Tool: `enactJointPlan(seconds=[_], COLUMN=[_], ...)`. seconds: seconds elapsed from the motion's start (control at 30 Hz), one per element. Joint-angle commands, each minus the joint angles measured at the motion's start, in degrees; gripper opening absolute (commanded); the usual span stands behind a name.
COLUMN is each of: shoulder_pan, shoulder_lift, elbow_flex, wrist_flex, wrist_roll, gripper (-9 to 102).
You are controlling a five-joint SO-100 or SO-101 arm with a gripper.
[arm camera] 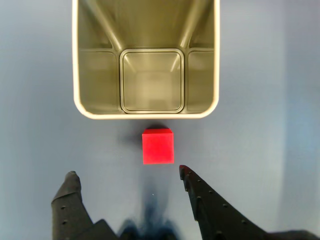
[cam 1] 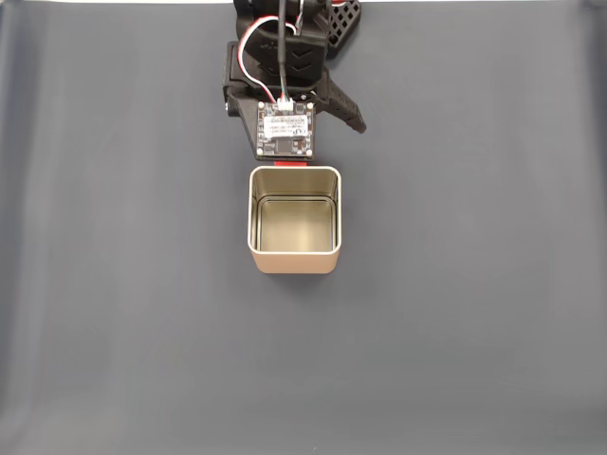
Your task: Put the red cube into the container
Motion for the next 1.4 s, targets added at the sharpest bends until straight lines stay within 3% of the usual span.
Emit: enactJointPlan(seconds=[0.0, 0.63, 1.37], shoulder_pan=[1.05, 2.64, 2.2], shoulder_lift=[1.49, 0.97, -2.81], elbow_flex=[1.05, 11.87, 13.54], wrist_flex=[-2.9, -18.72, -24.35], wrist_roll=[-1.85, -3.52, -2.37], gripper=[45, 47, 45])
